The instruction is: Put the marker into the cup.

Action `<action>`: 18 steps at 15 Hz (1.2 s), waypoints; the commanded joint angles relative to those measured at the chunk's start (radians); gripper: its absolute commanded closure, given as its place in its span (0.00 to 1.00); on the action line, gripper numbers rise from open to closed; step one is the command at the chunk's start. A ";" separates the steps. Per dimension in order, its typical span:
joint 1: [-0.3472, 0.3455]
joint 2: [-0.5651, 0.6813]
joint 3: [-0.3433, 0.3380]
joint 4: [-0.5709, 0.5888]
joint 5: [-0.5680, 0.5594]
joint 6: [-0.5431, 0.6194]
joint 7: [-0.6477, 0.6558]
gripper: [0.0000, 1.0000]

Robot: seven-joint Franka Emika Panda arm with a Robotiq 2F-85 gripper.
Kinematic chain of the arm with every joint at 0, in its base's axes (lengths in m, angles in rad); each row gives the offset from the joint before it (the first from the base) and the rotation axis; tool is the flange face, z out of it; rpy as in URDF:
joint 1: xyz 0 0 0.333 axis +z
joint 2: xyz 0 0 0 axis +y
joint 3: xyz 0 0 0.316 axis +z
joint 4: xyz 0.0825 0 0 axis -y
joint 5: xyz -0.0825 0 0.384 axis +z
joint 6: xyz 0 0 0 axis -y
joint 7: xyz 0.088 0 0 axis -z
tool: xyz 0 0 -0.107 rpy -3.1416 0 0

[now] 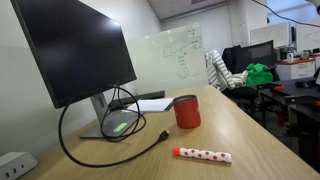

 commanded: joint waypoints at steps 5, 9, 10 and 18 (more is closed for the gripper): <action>0.004 0.017 0.077 -0.060 0.024 0.070 0.072 0.00; 0.060 0.083 0.197 -0.196 0.078 0.373 0.193 0.00; 0.077 0.123 0.226 -0.221 0.072 0.460 0.222 0.00; 0.177 0.562 0.272 -0.290 -0.087 1.038 0.496 0.00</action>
